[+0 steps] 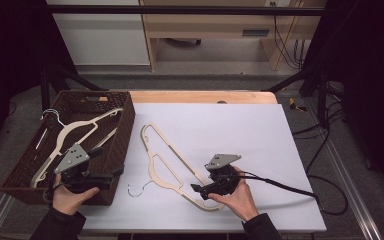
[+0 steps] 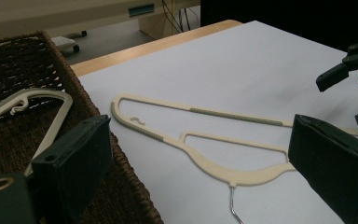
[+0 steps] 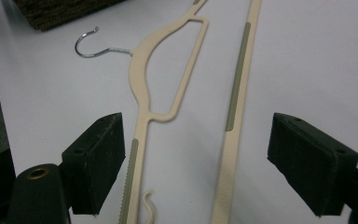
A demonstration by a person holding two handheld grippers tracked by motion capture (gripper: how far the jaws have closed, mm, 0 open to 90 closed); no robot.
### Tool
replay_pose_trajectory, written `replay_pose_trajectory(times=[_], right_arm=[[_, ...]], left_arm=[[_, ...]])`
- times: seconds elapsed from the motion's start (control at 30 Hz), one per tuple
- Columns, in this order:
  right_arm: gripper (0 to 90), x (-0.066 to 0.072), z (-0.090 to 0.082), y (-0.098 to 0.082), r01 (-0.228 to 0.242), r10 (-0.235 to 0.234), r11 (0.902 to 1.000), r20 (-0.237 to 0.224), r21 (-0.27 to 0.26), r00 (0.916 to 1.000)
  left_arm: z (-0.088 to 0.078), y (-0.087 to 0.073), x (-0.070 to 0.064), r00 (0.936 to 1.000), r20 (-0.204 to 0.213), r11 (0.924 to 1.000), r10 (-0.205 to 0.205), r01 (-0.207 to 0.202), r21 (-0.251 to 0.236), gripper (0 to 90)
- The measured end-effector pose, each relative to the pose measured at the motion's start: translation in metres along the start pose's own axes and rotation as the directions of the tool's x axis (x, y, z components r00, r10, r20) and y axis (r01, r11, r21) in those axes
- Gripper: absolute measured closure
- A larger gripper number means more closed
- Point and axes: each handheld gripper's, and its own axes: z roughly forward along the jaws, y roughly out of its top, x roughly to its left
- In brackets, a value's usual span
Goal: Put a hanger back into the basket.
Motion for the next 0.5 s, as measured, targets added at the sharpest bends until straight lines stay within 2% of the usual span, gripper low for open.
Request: replay_pose_trajectory(times=[0.17, 0.27, 0.4, 0.43, 0.47, 0.5], right_arm=[[25.0, 0.002, 0.006, -0.003, -0.001, 0.001, 0.9993, -0.019, 0.038, 0.9998], [28.5, 0.004, 0.009, -0.004, 0.018, -0.017, 0.9977, -0.007, 0.066, 0.9998], [30.9, 0.012, 0.015, -0.002, 0.044, -0.042, 0.9950, -0.022, 0.089, 0.9989], [32.1, 0.015, 0.017, -0.001, 0.039, -0.038, 0.9948, -0.020, 0.093, 0.9991], [33.7, 0.016, 0.020, -0.001, 0.031, -0.027, 0.9957, -0.044, 0.087, 0.9987], [35.5, 0.016, 0.021, -0.002, 0.032, -0.028, 0.9948, -0.040, 0.096, 0.9988]], left_arm=[[0.001, -0.001, 0.000, 1.0000, 0.002, 1.0000, -0.002, 0.002, 0.007, 6.0], [0.001, -0.001, 0.000, 1.0000, 0.002, 1.0000, -0.002, 0.002, 0.007, 6.0], [0.000, 0.000, 0.000, 1.0000, 0.000, 1.0000, 0.006, -0.006, 0.003, 6.0], [0.000, 0.000, 0.000, 1.0000, -0.001, 1.0000, 0.008, -0.008, 0.001, 6.0], [-0.001, 0.000, 0.000, 1.0000, -0.001, 1.0000, 0.005, -0.005, 0.002, 6.0], [-0.001, 0.000, 0.000, 1.0000, -0.001, 1.0000, 0.006, -0.006, 0.002, 6.0]])
